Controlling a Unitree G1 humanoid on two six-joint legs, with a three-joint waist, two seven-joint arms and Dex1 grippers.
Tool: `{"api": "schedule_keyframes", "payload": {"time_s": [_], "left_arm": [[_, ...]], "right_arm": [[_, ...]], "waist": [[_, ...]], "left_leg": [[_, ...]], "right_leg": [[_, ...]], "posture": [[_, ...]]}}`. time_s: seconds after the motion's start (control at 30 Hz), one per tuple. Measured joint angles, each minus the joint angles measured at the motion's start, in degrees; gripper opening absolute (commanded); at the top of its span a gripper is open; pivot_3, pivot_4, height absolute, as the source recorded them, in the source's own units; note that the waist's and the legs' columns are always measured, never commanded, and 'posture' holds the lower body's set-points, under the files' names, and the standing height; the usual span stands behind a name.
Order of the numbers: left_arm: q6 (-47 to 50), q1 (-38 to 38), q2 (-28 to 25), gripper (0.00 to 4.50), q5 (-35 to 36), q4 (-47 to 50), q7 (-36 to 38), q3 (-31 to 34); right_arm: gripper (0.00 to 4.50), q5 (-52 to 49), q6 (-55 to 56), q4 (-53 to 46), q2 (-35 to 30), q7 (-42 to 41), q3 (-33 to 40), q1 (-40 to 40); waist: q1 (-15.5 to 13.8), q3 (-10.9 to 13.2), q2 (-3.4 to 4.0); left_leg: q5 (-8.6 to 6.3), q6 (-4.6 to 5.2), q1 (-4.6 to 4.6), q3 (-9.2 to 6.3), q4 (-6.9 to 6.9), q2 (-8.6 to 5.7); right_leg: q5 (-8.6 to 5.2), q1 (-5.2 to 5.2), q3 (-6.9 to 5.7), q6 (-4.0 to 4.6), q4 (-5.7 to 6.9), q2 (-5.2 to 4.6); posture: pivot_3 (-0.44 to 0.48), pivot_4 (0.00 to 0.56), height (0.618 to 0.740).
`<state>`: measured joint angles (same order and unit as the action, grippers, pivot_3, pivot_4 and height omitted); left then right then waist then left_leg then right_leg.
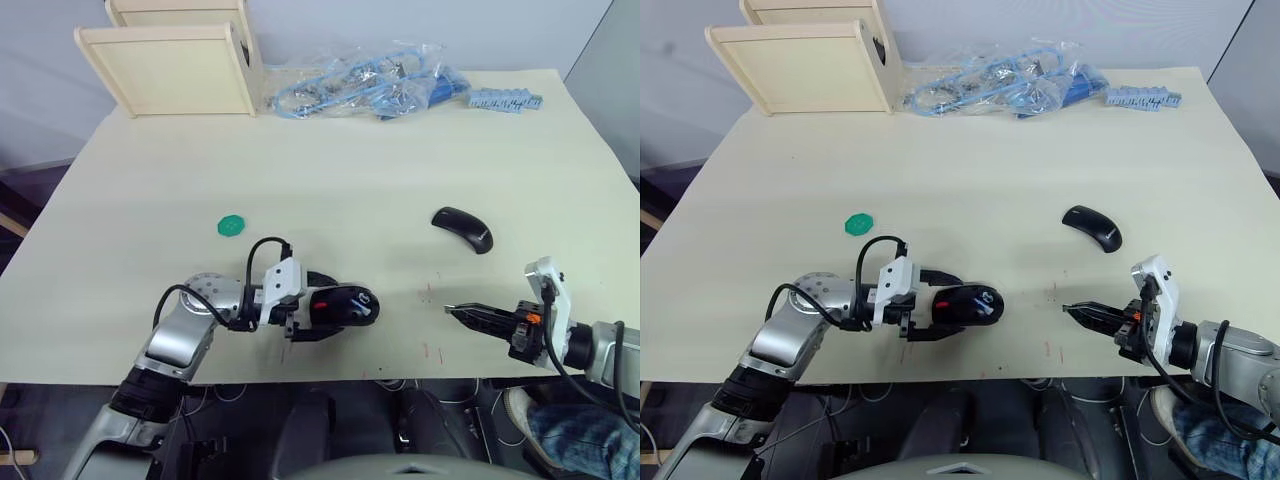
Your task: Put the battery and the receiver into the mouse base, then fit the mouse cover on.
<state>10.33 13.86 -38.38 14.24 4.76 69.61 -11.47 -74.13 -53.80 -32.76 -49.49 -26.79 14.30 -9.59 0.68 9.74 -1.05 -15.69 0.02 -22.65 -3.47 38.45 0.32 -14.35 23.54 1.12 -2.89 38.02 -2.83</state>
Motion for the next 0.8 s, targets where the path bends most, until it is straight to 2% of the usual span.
{"api": "schedule_keyframes", "payload": {"time_s": [0.6, 0.63, 0.67, 0.7, 0.8], "left_arm": [[-1.1, 1.6, 0.8, 4.42, -1.2, -1.2, 0.4, -0.6], [-1.1, 1.6, 0.8, 3.9, -1.2, -1.2, 0.4, -0.6], [-1.1, 1.6, 0.8, 3.57, -1.2, -1.2, 0.5, -0.7], [-1.1, 1.6, 0.9, 3.01, -1.2, -1.2, 0.6, -0.8], [-1.2, 1.6, 0.9, 2.92, -1.3, -1.2, 0.6, -0.9]], "right_arm": [[0.0, -0.4, 0.0, -0.5, 0.4, 1.0, 0.0, 0.1], [0.0, -0.4, 0.0, -0.5, 0.4, 1.0, 0.0, 0.1], [0.0, -0.4, 0.0, -0.5, 0.4, 1.0, 0.0, 0.1], [0.0, -0.4, -0.1, -0.5, 0.4, 1.1, 0.0, 0.3], [0.0, -0.4, -0.1, -0.5, 0.4, 1.1, 0.0, 0.6]], "waist": [[0.0, 0.0, 0.0], [0.0, 0.0, 0.0], [0.0, 0.0, 0.0], [0.0, 0.0, 0.0], [0.0, 0.0, 0.0]], "left_leg": [[0.0, 0.0, 0.0, 0.0, 0.0, 0.0], [0.0, 0.0, 0.0, 0.0, 0.0, 0.0], [0.0, 0.0, 0.0, 0.0, 0.0, 0.0], [0.0, 0.0, 0.0, 0.0, 0.0, 0.0], [0.0, 0.0, 0.0, 0.0, 0.01, 0.0]], "right_leg": [[0.0, 0.0, 0.0, 0.0, 0.01, 0.0], [0.0, 0.0, 0.0, 0.0, 0.01, 0.0], [0.0, 0.0, 0.0, 0.0, 0.01, 0.0], [0.0, 0.0, 0.0, 0.0, 0.01, 0.0], [0.0, 0.0, 0.0, 0.0, 0.01, 0.0]], "posture": [[0.0, 0.15, 0.74], [0.0, 0.15, 0.74], [0.0, 0.15, 0.74], [0.0, 0.15, 0.74], [0.0, 0.15, 0.74]]}}
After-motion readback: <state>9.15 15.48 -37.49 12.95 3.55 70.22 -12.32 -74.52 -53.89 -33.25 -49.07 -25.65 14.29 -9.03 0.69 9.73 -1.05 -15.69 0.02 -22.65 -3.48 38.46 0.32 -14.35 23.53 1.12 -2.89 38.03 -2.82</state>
